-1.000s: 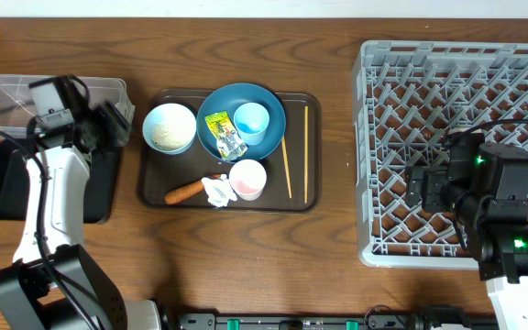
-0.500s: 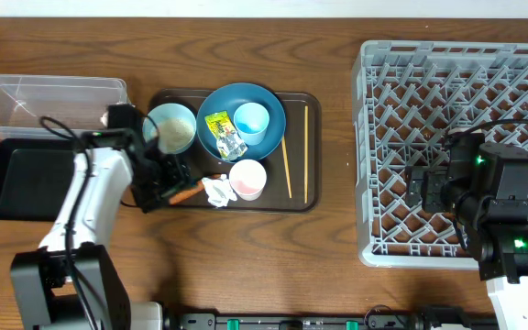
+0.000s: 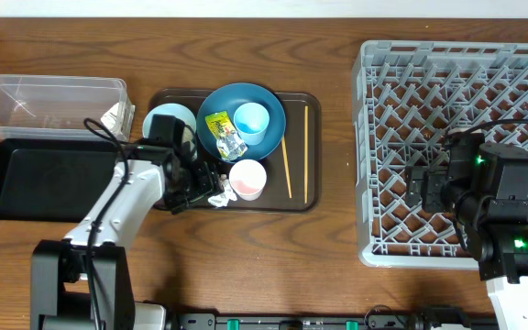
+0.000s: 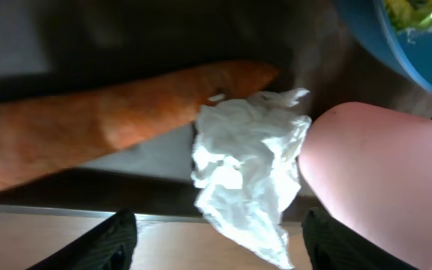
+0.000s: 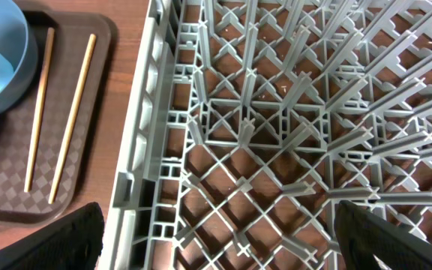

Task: Sort waste into correct bins and load items into the dishwasher rack
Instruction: 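Move the left gripper to the tray and grasp the crumpled tissue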

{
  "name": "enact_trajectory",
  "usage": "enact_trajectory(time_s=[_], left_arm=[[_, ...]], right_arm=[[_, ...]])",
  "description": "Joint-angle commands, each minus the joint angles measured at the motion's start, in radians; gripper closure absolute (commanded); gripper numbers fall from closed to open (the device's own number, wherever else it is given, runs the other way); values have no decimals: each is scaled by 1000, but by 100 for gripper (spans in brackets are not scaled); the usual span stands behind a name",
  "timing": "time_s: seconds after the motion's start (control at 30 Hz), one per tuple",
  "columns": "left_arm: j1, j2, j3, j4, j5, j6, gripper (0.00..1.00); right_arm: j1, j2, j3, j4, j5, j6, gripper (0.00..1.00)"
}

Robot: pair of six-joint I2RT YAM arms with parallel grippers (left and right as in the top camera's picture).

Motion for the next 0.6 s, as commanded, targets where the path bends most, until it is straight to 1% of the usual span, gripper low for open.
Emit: enact_trajectory(time_s=[0.0, 0.03, 0.17, 0.23, 0.27, 0.3, 0.37, 0.5, 0.53, 0.57], left_arm=[[-31, 1, -16, 8, -13, -56, 29], [-39, 1, -16, 7, -19, -67, 29], [-57, 1, -16, 6, -69, -94, 41], [-58, 1, -16, 8, -74, -103, 54], [-58, 1, -16, 8, -74, -103, 59], [-58, 1, -16, 8, -74, -103, 62], [-58, 1, -16, 8, -74, -107, 66], [-59, 2, -16, 16, -73, -114, 80], [-59, 2, -16, 18, -73, -117, 81], [-59, 2, -16, 19, -73, -121, 88]], right_arm=[[6, -5, 17, -1, -8, 14, 2], [6, -5, 17, -1, -8, 14, 3], [6, -5, 17, -1, -8, 14, 2], [6, -5, 17, -1, -8, 14, 2], [6, -5, 17, -1, -8, 14, 2], [6, -5, 17, -1, -8, 14, 2], [6, -5, 17, -1, -8, 14, 2], [6, -5, 17, -1, -8, 14, 2], [6, -5, 17, -1, -8, 14, 2], [6, -5, 17, -1, -8, 14, 2]])
